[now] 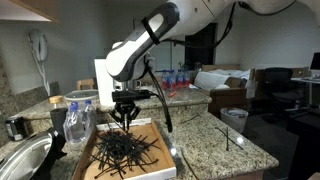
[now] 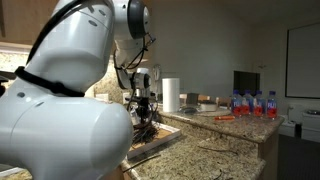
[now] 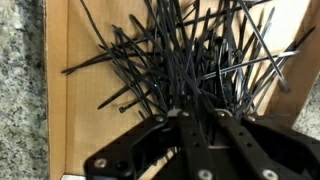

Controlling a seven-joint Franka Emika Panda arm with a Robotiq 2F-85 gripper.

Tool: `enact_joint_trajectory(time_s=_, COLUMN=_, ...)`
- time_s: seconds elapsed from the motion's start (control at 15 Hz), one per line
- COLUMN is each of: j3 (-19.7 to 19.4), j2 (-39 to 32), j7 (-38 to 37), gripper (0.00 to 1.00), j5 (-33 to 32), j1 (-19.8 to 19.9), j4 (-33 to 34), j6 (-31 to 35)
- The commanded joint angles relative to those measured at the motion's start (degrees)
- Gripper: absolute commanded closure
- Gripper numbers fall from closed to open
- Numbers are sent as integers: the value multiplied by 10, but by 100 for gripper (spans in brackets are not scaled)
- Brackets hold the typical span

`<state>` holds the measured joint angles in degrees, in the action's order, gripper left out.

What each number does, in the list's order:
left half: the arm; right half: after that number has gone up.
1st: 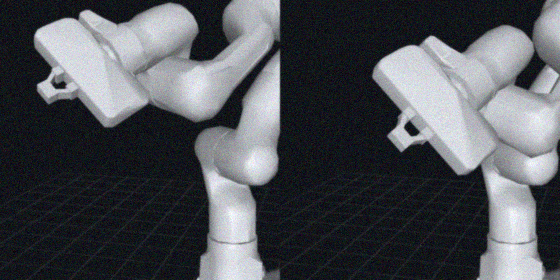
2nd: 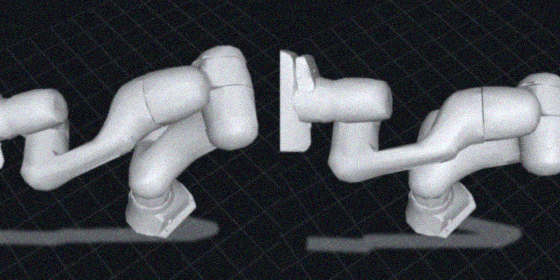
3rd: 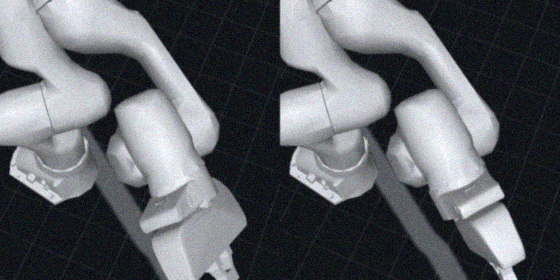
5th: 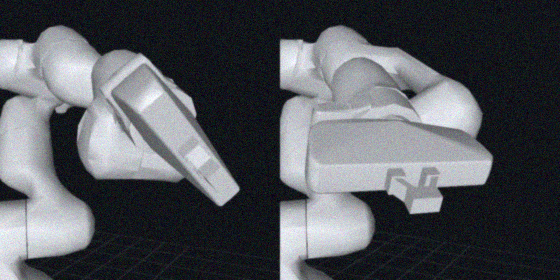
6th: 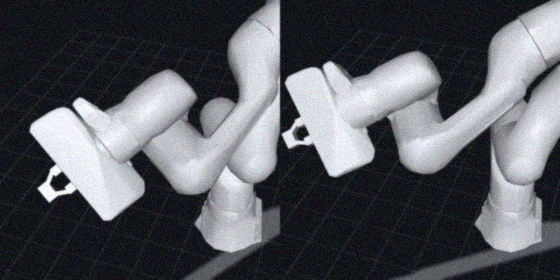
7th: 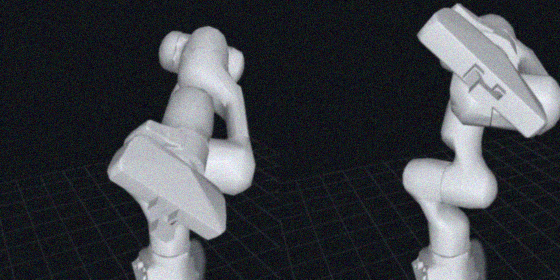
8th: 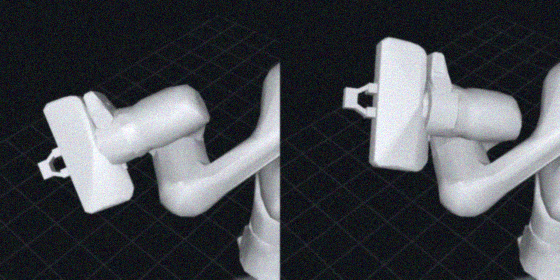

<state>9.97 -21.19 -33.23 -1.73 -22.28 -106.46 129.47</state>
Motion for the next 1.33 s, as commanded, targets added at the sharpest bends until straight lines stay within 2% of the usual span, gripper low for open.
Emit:
enact_joint_trajectory(time_s=0.0, j3=-5, j2=-4, j7=-25, gripper=54, j5=-7, j1=-12, j4=35, j6=-54)
enact_joint_trajectory(time_s=0.27, j3=1, j2=39, j7=-28, gripper=28, j5=15, j1=-4, j4=20, j6=-89)
enact_joint_trajectory(time_s=0.53, j3=4, j2=120, j7=-51, gripper=3, j5=37, j1=9, j4=-40, j6=-123)
enact_joint_trajectory(time_s=1.07, j3=15, j2=302, j7=-110, gripper=0, j5=109, j1=48, j4=-183, j6=-215)
enact_joint_trajectory(time_s=1.27, j3=21, j2=350, j7=-118, gripper=0, j5=115, j1=64, j4=-221, j6=-220)
